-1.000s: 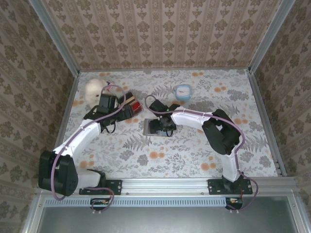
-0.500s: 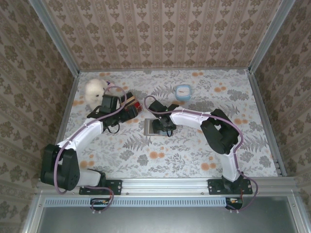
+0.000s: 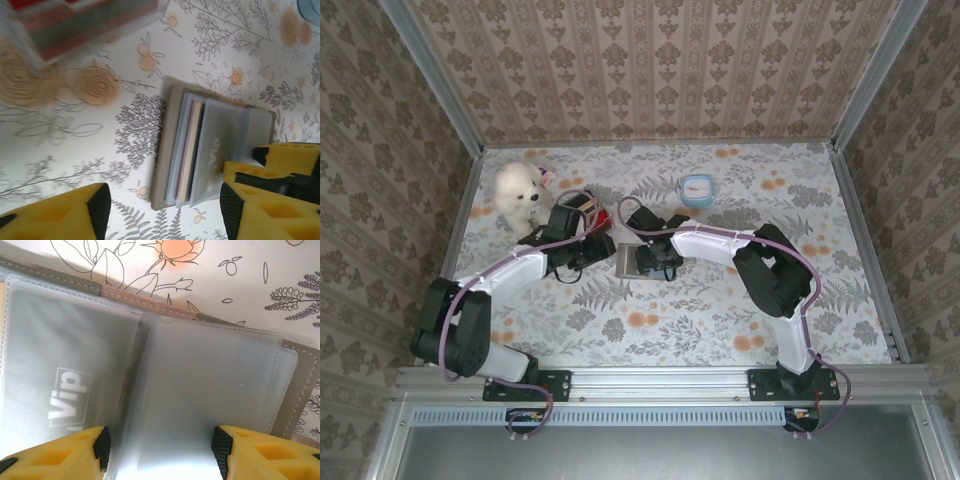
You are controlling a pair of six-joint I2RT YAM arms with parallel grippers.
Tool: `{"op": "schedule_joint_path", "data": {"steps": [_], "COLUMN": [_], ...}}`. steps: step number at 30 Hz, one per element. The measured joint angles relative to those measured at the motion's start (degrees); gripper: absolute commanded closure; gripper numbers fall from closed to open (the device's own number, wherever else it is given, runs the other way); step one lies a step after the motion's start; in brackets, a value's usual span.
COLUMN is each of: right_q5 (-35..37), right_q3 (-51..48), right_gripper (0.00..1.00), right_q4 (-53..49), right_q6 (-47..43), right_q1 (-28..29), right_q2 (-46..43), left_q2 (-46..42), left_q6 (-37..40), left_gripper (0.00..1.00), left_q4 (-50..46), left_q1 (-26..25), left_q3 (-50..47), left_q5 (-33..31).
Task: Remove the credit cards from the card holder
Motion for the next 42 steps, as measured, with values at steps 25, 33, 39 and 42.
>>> {"op": "schedule_joint_path", "data": {"steps": [25, 33, 39, 42], "right_q5": [-0.8, -1.1, -1.2, -1.4], "right_q3": [-0.8, -1.1, -1.1, -1.2], "right_gripper": [0.41, 0.42, 0.43, 0.44], "right_q4": [1.0, 1.5, 1.5, 1.5], "right_q6": [0.0, 0.0, 0.0, 0.0], "right_q1": [-0.5, -0.7, -0.8, -0.9], "right_q2": [-0.3, -0.5, -0.5, -0.5], "left_q2": [12.5, 13.9, 14.0, 14.5], "left_q6": [-3.5, -4.4, -4.8, -4.9], "left_gripper": [0.73, 0.75, 0.78, 0.79], "left_q4": [6.2, 6.1, 6.4, 7.5], "left_q1": [-5.3, -5.3, -5.3, -5.3], "left_q3": [3.0, 3.7, 3.8, 3.8], "left_q5": [5.1, 5.7, 7.7, 9.1]}}
